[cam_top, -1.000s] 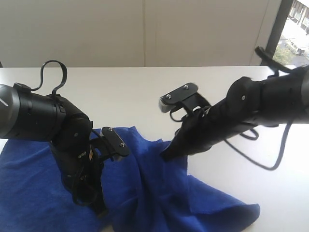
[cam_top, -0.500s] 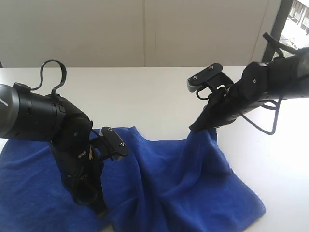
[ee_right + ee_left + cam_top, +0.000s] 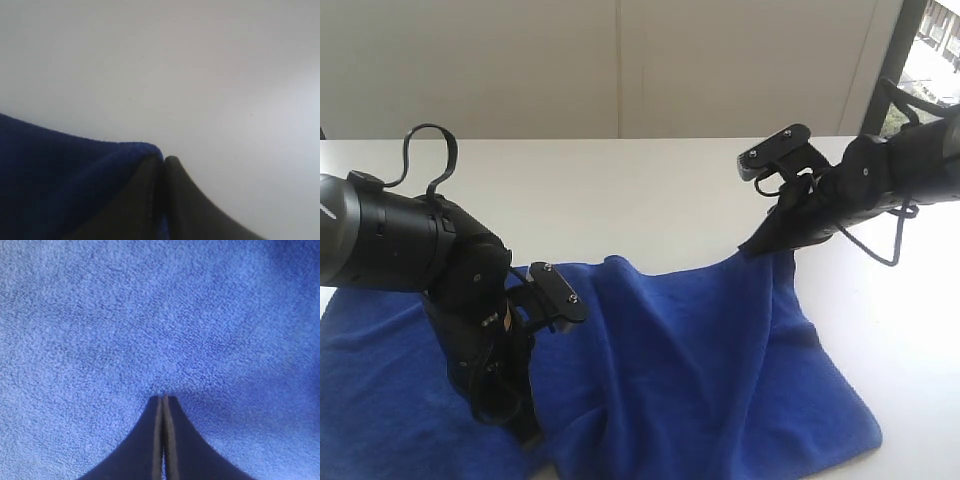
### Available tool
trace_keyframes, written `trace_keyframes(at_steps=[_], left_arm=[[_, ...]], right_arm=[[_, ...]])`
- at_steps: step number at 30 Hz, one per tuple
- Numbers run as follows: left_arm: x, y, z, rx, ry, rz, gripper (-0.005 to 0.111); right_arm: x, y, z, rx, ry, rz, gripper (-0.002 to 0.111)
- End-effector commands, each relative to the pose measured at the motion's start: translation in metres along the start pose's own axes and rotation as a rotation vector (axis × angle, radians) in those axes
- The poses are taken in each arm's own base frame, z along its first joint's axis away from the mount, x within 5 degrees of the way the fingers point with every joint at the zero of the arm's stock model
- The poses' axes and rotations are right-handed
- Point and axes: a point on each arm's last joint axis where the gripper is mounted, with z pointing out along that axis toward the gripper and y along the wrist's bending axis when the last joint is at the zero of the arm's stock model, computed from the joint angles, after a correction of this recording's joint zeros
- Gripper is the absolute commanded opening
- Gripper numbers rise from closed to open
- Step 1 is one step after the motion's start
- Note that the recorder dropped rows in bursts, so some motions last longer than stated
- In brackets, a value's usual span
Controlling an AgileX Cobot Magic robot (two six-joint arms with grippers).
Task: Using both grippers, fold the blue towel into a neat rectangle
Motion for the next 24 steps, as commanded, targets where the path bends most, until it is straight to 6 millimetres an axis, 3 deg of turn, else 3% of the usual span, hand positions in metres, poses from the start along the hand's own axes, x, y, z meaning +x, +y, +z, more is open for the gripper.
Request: trace_keyframes(at_steps=[1,3,4,6,11,16,18,24], left_arm=[[0.002,-0.003,0.007,0.017,0.025,-0.01,0.0],[0.002,-0.003,0.007,0.017,0.025,-0.01,0.0],[0.002,-0.003,0.007,0.017,0.025,-0.01,0.0],[0.002,-0.003,0.007,0.017,0.025,-0.01,0.0],[0.001,0.002,-0.001,-0.03,0.012,0.03,0.0],[-0.002,0.015,-0.045,-0.142,-0.013,0.024,0.0],[0.005,0.022,-0.065,-0.224,0.001,0.013,0.0],[0.027,0.029,-0.108,-0.345,-0.01,-0.112,0.0]], right_arm=[[-0.001,-0.006,0.0,0.018,-0.017,0.012,0.037],[0.001,-0.007,0.0,0.014,-0.002,0.018,0.064],[0.001,-0.007,-0.001,0.012,0.005,0.022,0.072],[0.001,-0.007,-0.008,0.005,0.022,0.013,0.073],[0.0,-0.006,-0.038,-0.036,0.111,0.044,0.054],[0.013,0.002,-0.072,-0.117,0.293,0.083,0.02],[0.025,0.007,-0.077,-0.119,0.314,0.118,0.0],[0.077,0.042,-0.078,-0.203,0.426,0.212,0.0]])
